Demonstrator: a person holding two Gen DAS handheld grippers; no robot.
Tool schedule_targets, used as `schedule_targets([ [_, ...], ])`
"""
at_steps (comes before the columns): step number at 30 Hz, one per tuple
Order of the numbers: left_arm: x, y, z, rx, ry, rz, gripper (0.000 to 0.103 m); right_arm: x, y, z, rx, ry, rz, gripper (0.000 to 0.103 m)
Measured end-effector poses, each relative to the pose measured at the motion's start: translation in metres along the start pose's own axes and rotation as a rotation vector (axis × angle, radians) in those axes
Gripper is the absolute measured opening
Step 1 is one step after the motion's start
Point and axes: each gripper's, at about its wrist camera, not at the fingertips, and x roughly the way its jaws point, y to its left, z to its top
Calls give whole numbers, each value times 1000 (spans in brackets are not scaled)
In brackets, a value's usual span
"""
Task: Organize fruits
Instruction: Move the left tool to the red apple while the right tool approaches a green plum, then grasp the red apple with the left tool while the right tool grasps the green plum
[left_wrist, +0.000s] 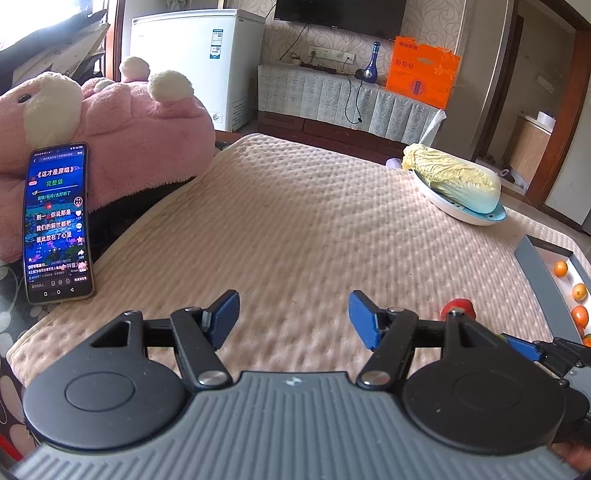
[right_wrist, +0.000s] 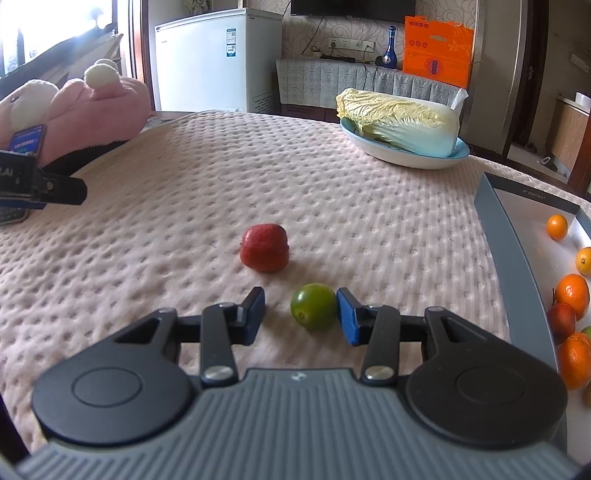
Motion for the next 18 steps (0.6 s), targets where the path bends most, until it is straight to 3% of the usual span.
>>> schedule_targets([
  [3,1,0,0,3,3,4,71,1,-1,-1,4,-1,4,46],
  [6,2,2,-1,3,6,11,71,0,-1,-1,0,-4,9,34],
  [9,4,3,-1,3,8,16,71,-2,-2,-1,-3,2,11,29],
  [18,5,-5,-3,28,10,-2,71,-14,-6,-4,-20,29,57,29],
])
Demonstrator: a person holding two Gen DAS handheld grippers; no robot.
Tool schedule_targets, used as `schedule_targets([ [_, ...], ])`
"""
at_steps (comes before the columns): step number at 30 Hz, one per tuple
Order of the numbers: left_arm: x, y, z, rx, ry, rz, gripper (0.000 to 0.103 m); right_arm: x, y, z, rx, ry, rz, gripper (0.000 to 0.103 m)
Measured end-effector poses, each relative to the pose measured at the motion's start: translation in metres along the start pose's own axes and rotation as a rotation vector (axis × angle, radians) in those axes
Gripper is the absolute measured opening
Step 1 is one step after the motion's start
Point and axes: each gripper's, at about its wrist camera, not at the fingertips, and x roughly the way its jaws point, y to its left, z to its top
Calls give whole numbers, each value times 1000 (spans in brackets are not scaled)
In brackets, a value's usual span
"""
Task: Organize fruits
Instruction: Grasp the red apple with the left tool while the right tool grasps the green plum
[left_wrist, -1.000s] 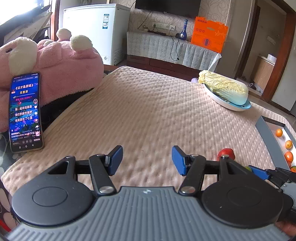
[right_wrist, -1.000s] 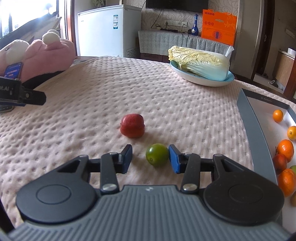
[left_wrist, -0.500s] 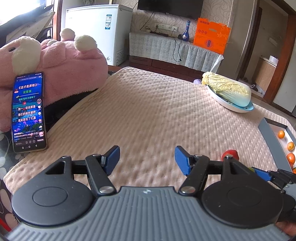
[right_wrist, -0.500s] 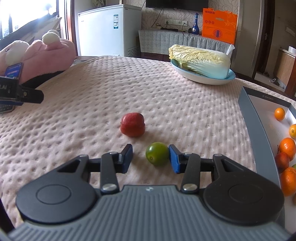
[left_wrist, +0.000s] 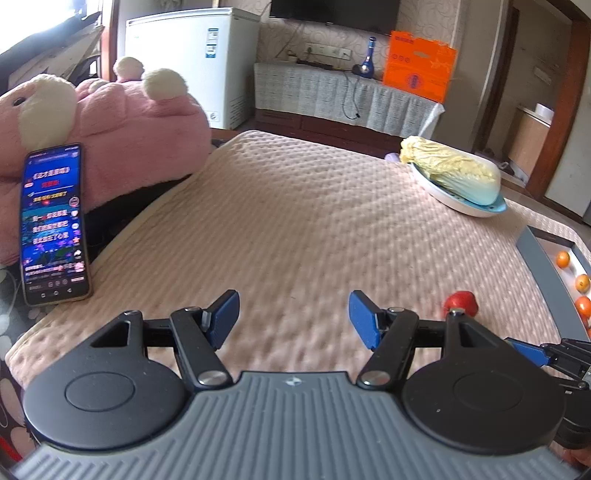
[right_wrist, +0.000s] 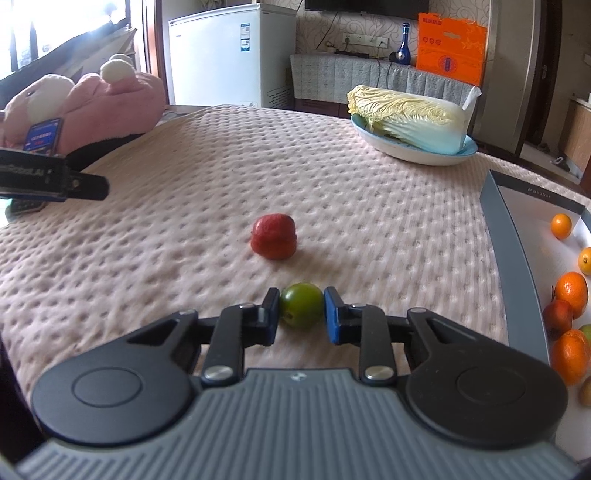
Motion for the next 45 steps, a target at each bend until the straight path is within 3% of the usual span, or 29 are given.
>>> schedule_targets([
  [9,3,-20,-3,40,18,-40,71,-16,-2,-6,-24,23,51,29],
  [20,7,-68,-9,175,-9,-186,74,-17,-2,-11,-39,50,60,29],
  [24,14,-85,-6,185,-11,-270,76,-18,-2,-11,-45,58,65,29],
  [38,69,-144,-14,267,52,-203,76,-20,-6,-15,-45,53,80,29],
  [42,78,-143,-10,216,72,-224,76,-20,-6,-14,-35,57,83,29],
  [45,82,-145,-12,218,77,-207,64,-19,-6,-13,-35,60,84,29],
])
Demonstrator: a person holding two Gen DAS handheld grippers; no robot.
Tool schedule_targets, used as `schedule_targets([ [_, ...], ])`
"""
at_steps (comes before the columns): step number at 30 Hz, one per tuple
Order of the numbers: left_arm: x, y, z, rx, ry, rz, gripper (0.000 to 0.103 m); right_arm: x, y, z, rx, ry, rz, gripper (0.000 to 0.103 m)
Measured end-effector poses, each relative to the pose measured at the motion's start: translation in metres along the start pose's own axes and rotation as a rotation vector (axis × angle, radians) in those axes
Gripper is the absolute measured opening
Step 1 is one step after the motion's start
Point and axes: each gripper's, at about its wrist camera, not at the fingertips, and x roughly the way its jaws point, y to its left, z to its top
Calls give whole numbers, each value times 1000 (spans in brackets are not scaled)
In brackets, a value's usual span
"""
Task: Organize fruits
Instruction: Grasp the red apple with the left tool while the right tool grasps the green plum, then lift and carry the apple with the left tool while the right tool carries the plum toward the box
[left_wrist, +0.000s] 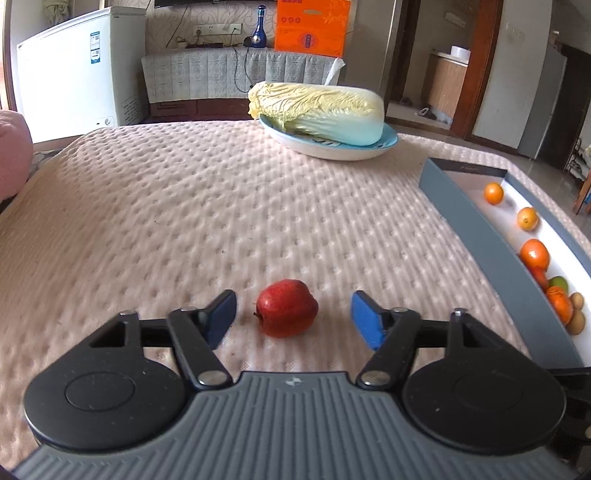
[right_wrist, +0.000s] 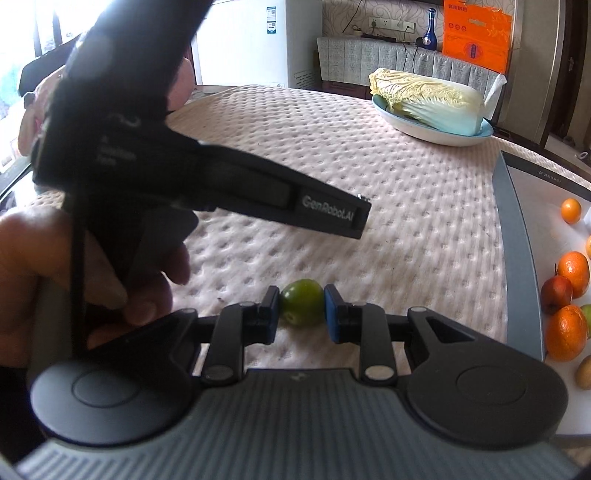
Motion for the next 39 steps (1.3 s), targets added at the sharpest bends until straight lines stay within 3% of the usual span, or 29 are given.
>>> schedule_targets([
  [2,2,1,0,-6,-1,7,50,0,-1,1,6,1,2,29],
  [5,2,4,0,-15,-3,14,43,0,-4,2,23,-1,0,29],
  [10,3,1,-1,19,-4,26,44,0,-5,1,25,-5,-11,29],
  [39,-2,9,-3,2,-6,9,41,0,-2,1,14,-22,-28,29],
])
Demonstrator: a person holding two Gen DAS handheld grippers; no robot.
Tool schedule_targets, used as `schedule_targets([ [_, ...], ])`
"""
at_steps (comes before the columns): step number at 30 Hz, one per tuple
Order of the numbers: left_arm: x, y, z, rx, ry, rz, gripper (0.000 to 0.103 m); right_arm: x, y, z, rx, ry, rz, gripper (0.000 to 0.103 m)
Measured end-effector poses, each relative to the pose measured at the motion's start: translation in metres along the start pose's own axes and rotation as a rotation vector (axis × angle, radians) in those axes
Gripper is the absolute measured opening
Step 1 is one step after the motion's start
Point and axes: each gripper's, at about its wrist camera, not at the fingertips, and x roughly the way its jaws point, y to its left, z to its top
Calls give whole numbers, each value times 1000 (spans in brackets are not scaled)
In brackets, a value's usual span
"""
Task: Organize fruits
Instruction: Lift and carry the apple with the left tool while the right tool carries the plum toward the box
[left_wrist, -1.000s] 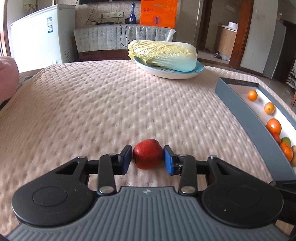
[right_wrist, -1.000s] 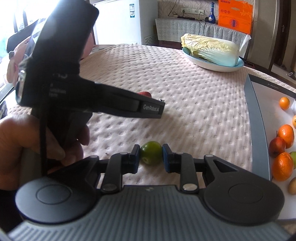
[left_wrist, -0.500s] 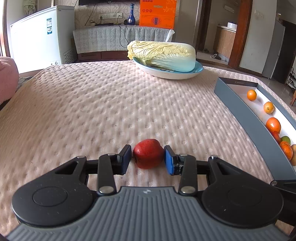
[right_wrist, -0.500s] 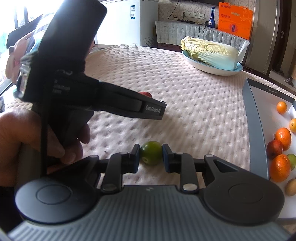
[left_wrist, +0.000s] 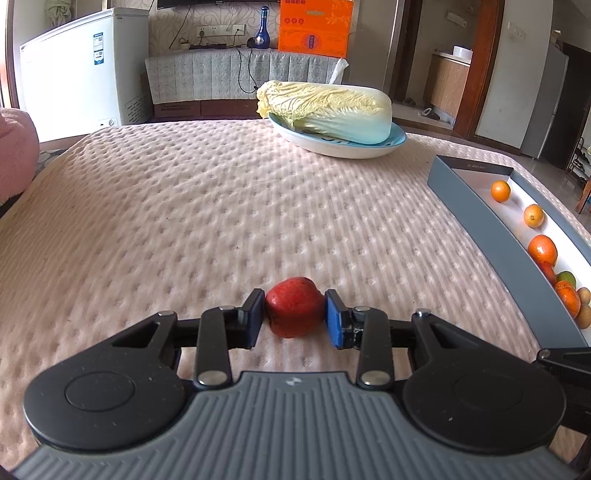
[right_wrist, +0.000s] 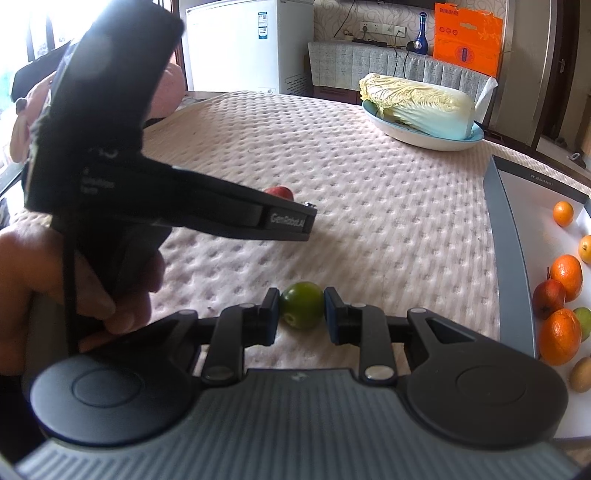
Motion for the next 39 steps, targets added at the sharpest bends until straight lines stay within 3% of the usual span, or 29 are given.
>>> schedule_targets([
  [17,-22,51,-6,-7,13,35,40,13,15,5,-60,-28,-29,30],
  [29,-22,53,-10,12,27,39,41,7,14,2,-87,-15,-53,31],
  [39,-28,59,-10,-11,30,15,40,3,1,10,5,-33,-24,29],
])
